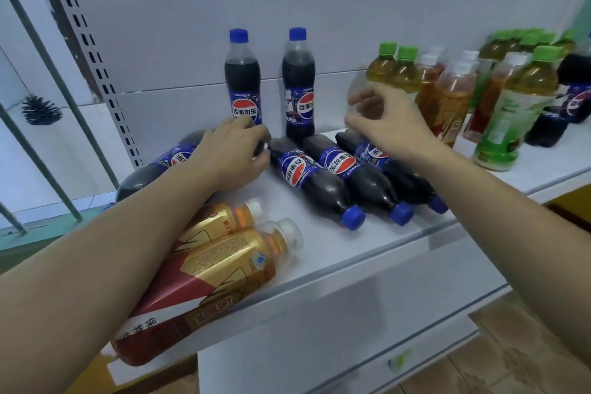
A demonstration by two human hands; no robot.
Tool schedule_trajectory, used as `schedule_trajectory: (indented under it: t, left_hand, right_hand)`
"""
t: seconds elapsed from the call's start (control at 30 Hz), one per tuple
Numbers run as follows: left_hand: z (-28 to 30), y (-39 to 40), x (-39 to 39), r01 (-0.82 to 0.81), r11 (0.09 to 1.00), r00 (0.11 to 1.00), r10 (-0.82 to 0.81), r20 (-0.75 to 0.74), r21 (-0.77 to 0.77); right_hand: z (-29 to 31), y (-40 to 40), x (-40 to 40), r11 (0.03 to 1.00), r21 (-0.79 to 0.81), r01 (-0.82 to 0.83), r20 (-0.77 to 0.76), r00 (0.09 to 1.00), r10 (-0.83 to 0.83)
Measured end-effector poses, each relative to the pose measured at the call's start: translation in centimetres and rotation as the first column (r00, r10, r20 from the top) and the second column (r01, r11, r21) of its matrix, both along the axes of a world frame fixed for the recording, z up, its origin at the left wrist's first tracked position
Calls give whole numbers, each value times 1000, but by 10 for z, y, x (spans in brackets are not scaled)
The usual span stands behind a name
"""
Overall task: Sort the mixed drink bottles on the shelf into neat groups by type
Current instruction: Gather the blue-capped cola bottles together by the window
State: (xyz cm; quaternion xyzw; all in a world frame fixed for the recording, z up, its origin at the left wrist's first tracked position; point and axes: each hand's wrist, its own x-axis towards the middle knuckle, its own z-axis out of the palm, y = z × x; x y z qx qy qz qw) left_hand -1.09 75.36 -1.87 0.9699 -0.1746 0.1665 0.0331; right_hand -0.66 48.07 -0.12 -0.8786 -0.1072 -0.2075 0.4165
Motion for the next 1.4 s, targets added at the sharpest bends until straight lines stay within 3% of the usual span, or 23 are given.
schedule_trajectory:
  t: [0.1, 0.23, 0.43, 0.53, 0.7, 0.87, 1.0, 1.13, 1.27, 1.4]
  left_hand:
    - [4, -7, -5, 104, 989, 992, -110, -59, -106]
    - [23, -16, -12, 116, 976, 991, -127, -51, -184]
    - [60, -39, -44, 129, 983, 980, -106, -170, 131]
    - [59, -65, -70, 161, 979, 972, -136, -191, 123]
    - [36, -107, -89, 56, 980, 974, -12, -228, 190]
    - [-2, -141, -78, -158, 980, 979, 140, -148, -118]
    - [-43, -170, -74, -264, 859, 963, 259, -71, -439]
    - [-61, -173, -78, -154, 827, 950, 274, 148, -540]
    - [-63, -171, -80, -153, 851, 951, 265, 159, -503]
    - [-64, -173, -79, -164, 843, 948, 278, 154, -512]
  right_hand:
    - [-13, -39, -34, 996, -53, 70, 11, 998, -70]
    - [-40, -69, -56, 986, 61, 152, 6, 988, -153]
    - [-86, -70, -65, 992, -7, 124, -44, 991, -125]
    - [-92, -79, -67, 985, 144, 91, -110, 991, -76]
    - [-102, -89, -75, 985, 168, 30, -75, 997, -17]
    - [-103, -102, -74, 983, 170, -69, -73, 994, 82]
    - [-110, -108, -68, 982, 122, -141, -28, 989, 146]
    - [-114, -106, -68, 976, 96, -197, 146, 972, 182]
    - [-98, -107, -66, 915, 292, -277, 213, 952, 220]
    - [-45, -92, -39, 930, 152, -335, 345, 899, 268]
